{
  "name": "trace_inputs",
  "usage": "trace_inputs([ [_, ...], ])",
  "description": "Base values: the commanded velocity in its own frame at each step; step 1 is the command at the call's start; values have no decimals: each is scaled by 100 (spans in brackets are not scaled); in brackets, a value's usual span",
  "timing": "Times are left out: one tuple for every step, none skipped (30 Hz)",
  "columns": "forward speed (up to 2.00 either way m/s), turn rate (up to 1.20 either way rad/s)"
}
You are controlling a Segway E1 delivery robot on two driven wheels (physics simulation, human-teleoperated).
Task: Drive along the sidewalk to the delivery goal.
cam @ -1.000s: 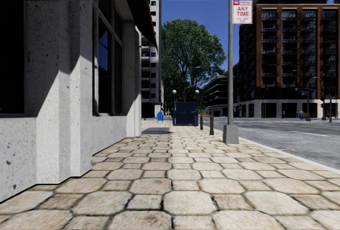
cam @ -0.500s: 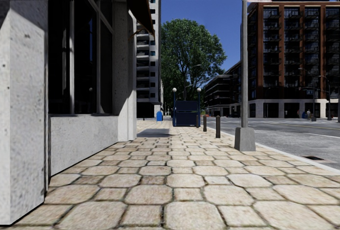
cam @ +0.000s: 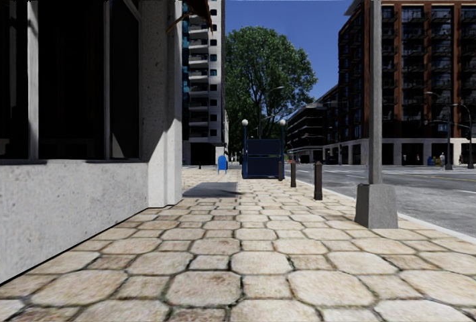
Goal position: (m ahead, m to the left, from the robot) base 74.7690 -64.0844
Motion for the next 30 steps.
trace_inputs([
  [200,0],
  [200,0],
  [200,0],
  [200,0],
  [200,0],
  [200,0],
  [200,0],
  [200,0],
  [200,0],
  [200,0],
  [200,0],
  [200,0],
  [200,0],
  [200,0],
  [200,0],
  [200,0],
  [200,0],
  [200,0],
  [200,0],
  [200,0],
  [200,0],
  [200,0],
  [200,0],
  [200,0],
  [200,0],
  [200,0],
  [200,0],
  [200,0],
  [200,0],
  [200,0],
])
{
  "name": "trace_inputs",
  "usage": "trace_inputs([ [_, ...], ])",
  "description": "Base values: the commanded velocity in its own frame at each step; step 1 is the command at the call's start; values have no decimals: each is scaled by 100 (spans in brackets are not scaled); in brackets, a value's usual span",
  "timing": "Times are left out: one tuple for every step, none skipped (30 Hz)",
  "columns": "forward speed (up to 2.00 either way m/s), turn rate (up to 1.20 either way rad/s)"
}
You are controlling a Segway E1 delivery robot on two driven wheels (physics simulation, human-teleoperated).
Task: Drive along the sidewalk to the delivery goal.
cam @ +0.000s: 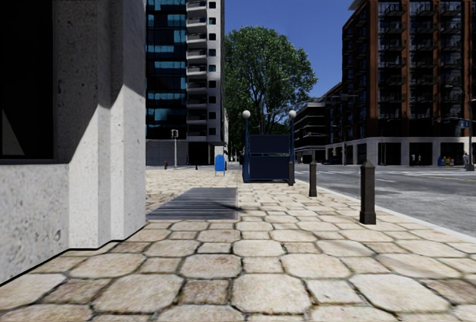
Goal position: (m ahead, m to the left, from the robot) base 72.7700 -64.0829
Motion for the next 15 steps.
trace_inputs([
  [200,0],
  [200,0],
  [200,0],
  [200,0],
  [200,0],
  [200,0],
  [200,0],
  [200,0],
  [200,0],
  [200,0],
  [200,0],
  [200,0],
  [200,0],
  [200,0],
  [200,0],
])
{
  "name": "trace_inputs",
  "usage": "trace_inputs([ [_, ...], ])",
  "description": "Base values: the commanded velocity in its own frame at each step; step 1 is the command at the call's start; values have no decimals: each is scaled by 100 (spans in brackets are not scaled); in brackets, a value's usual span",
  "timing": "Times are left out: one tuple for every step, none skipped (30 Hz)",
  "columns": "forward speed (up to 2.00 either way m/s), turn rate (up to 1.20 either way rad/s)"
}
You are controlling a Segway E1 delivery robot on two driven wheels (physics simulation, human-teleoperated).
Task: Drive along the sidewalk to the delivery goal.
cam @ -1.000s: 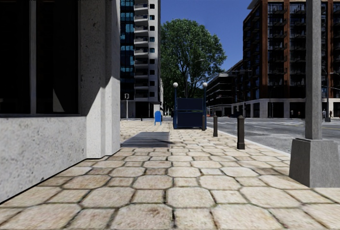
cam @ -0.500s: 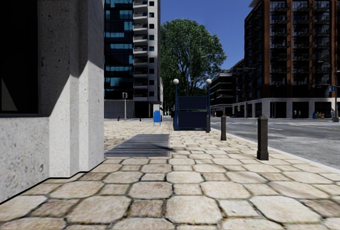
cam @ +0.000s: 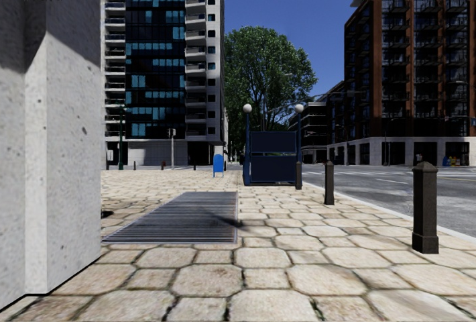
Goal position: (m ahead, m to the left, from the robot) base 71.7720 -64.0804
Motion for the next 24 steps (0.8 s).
trace_inputs([
  [200,0],
  [200,0],
  [200,0],
  [200,0],
  [200,0],
  [200,0],
  [200,0],
  [200,0],
  [200,0],
  [200,0],
  [200,20],
  [200,20],
  [200,21],
  [200,24],
  [200,25],
  [200,26],
  [200,26],
  [200,26],
  [200,30],
  [200,36],
  [200,38],
  [200,38],
  [200,38],
  [200,38],
])
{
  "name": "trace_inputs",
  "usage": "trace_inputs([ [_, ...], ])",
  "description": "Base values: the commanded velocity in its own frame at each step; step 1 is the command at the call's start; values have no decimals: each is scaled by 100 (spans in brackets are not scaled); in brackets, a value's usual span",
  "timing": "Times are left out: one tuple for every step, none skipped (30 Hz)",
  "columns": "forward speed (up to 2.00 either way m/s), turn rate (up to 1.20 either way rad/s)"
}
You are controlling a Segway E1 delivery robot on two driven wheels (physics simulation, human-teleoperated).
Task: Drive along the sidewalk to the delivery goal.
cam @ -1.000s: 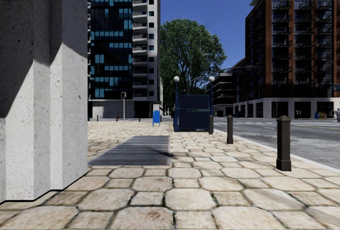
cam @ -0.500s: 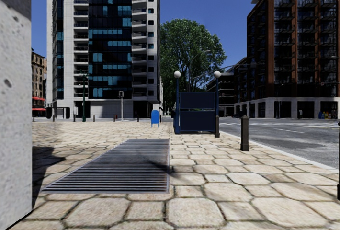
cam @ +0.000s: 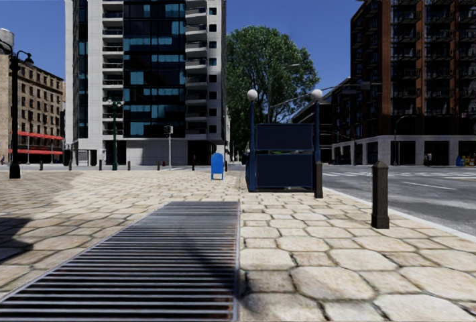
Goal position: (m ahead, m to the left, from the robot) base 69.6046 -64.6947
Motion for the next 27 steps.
trace_inputs([
  [200,38],
  [200,38],
  [200,38],
  [200,38],
  [200,39],
  [200,43],
  [200,47],
  [200,47],
  [200,49],
  [200,47],
  [200,44],
  [200,43],
  [200,43],
  [200,43],
  [200,43],
  [200,43],
  [200,43],
  [200,43],
  [200,43],
  [200,43],
  [200,43],
  [200,43],
  [200,43],
  [200,43],
  [200,43],
  [200,43],
  [200,43],
])
